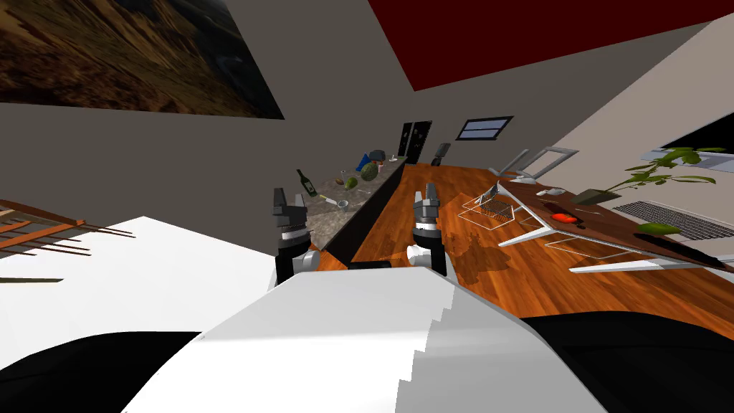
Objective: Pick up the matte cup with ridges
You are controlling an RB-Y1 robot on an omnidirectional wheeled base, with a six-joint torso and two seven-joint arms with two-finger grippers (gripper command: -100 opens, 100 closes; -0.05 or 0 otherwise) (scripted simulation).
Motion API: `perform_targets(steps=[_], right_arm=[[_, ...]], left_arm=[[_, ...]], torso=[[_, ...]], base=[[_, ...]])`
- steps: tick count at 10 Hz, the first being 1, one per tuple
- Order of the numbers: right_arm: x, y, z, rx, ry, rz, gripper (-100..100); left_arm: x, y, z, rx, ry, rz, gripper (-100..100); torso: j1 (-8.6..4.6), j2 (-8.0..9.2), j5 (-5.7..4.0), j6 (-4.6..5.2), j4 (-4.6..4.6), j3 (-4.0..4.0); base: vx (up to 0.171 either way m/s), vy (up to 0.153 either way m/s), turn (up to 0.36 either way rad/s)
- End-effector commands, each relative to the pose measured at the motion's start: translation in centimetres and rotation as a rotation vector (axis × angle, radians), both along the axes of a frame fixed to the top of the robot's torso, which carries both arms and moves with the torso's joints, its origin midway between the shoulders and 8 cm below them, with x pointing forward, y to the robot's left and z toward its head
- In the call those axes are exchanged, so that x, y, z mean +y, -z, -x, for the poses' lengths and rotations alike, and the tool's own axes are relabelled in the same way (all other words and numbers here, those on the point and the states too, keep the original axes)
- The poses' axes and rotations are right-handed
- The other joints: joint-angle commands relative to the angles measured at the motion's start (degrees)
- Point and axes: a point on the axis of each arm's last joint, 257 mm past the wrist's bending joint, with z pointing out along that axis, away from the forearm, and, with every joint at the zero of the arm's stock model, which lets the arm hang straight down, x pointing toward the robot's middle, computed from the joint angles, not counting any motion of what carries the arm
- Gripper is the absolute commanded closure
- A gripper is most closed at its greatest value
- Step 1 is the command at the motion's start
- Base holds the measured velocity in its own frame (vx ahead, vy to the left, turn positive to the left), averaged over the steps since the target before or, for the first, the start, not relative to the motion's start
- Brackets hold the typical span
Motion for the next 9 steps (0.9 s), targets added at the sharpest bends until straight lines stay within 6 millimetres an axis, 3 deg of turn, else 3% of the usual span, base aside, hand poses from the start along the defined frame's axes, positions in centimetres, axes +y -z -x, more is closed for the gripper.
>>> perform_targets(steps=[1,9], right_arm=[[0.0,0.0,0.0,0.0,0.0,0.0,0],[0.0,0.0,0.0,0.0,0.0,0.0,0]], left_arm=[[-0.3,0.4,-0.7,0.016,0.017,-0.019,-100],[-1.4,5.3,-8.5,0.187,0.104,-0.04,-100]], torso=[[0.0,0.0,0.0,0.0,0.0,0.0],[-0.05,0.01,-0.01,-0.01,0.0,0.01]], base=[[-0.002,-0.007,-0.046],[-0.009,-0.015,-0.083]])
